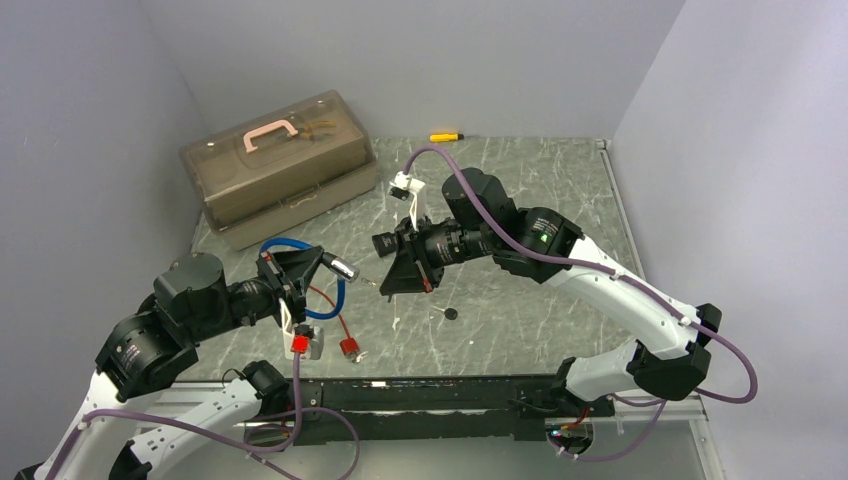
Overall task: Unlock with the key
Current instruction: Unlock the lock.
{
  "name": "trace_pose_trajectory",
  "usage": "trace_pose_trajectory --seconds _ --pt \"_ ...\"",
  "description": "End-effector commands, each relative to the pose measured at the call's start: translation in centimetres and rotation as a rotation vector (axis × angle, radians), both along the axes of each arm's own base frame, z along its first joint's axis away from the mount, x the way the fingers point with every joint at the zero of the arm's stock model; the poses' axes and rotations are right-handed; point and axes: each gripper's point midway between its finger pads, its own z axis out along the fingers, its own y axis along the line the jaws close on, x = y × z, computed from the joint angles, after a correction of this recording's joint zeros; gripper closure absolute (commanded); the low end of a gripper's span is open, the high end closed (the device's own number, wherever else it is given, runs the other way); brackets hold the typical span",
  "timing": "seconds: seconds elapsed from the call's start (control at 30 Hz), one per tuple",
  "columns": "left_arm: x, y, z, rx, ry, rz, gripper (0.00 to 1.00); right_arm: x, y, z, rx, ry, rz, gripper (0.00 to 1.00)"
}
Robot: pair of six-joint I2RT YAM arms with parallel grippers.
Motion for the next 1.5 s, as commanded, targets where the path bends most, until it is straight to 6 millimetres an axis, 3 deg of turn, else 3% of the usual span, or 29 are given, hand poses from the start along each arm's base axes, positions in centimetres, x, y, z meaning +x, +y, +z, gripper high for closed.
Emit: trace_pose_trajectory --seconds 0.0,0.9,1.2,1.47 --pt "-0.1 -0.5 2.3 -0.046 -0.068 -0.031 1.0 -0.2 0.4 3.1 0.097 -0.062 0.027 1.0" --pt "-0.5 -0.6 2.8 -0.058 -0.069 -0.047 1.0 0.7 1.5 2.8 0.084 -0.061 0.016 1.0" --pt "0.0 -0.5 1.8 0.018 -0.086 -0.039 1.0 1.8 2.5 1.9 0.061 -0.045 -0.027 1.0" --pt "0.4 -0.7 2.3 -0.027 -0.055 -0.011 1.0 2.6 3.4 2.2 0.143 -0.071 -0.071 1.0"
